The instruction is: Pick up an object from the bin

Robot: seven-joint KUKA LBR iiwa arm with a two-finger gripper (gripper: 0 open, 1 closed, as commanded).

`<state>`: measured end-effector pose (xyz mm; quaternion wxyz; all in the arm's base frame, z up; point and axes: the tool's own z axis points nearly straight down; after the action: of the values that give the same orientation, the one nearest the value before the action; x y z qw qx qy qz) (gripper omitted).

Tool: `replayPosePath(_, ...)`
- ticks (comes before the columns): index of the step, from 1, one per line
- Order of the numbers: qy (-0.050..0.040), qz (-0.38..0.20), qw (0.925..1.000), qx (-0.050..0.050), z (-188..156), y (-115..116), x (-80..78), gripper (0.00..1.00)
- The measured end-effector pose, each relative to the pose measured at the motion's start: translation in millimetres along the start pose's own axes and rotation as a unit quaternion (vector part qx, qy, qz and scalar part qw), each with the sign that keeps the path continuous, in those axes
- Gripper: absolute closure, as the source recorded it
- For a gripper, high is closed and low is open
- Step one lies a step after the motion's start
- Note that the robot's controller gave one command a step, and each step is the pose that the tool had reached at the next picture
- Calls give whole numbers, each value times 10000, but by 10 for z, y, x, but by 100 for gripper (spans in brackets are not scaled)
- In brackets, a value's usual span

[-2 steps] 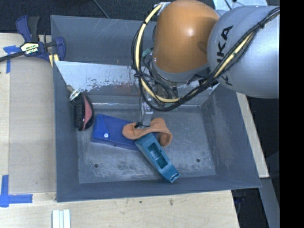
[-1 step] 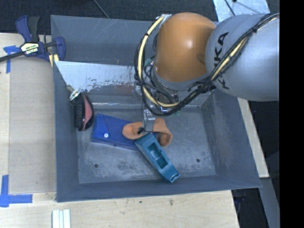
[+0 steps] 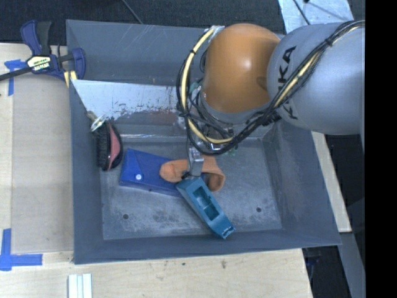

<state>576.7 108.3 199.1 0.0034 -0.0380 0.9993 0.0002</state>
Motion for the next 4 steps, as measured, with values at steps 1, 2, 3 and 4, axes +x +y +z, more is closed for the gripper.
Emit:
replayPosePath(1,72,-732,9973,-4,86,-163,-169,0)
replayPosePath(2,-40,-878,9961,3,0,-227,-211,0)
replayPosePath(3,-17,-1093,9940,-1,479,-261,-43,0)
replayPosePath(4,4,-1142,9935,-12,791,-292,93,100)
